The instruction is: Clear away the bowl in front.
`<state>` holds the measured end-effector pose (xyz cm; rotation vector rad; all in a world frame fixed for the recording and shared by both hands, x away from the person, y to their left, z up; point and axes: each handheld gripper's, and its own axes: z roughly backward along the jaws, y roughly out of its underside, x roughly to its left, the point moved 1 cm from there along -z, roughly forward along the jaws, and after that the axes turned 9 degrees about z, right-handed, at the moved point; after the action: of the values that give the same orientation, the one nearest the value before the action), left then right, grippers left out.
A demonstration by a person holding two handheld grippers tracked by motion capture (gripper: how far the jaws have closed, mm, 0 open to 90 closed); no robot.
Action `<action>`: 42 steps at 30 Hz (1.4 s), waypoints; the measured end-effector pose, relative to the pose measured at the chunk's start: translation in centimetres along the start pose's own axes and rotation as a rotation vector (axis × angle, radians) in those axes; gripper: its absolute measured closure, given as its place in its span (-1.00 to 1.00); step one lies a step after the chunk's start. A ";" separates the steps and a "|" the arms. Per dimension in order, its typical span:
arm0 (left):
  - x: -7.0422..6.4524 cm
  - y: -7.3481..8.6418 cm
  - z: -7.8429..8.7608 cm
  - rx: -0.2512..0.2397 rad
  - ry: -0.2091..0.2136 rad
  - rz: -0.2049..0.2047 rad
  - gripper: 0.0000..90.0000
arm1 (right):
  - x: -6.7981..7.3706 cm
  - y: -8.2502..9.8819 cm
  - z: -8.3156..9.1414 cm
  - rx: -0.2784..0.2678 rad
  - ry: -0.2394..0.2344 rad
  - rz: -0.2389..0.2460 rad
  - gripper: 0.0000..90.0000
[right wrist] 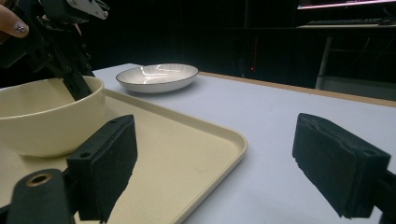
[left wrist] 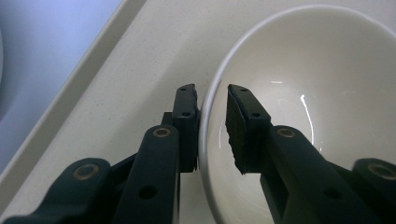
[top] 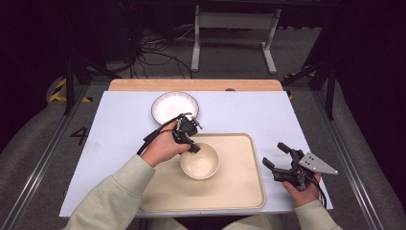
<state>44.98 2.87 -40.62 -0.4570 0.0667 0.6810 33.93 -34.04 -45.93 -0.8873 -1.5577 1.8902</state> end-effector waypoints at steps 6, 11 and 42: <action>-0.1 0.1 0.2 -0.025 0.010 0.032 0.56 | 0.0 0.0 0.0 0.000 0.000 0.000 -0.67; -0.2 0.2 0.8 -0.066 -0.020 0.017 0.39 | 0.0 0.0 0.0 0.002 0.000 0.002 -0.68; -2.0 6.0 7.4 -0.397 -0.073 -0.057 -0.17 | -0.4 0.0 -0.2 0.013 -0.059 -0.025 -0.68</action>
<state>39.05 8.93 -35.83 -0.8114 -0.1531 0.6552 34.33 -34.21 -45.86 -0.8089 -1.5817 1.9231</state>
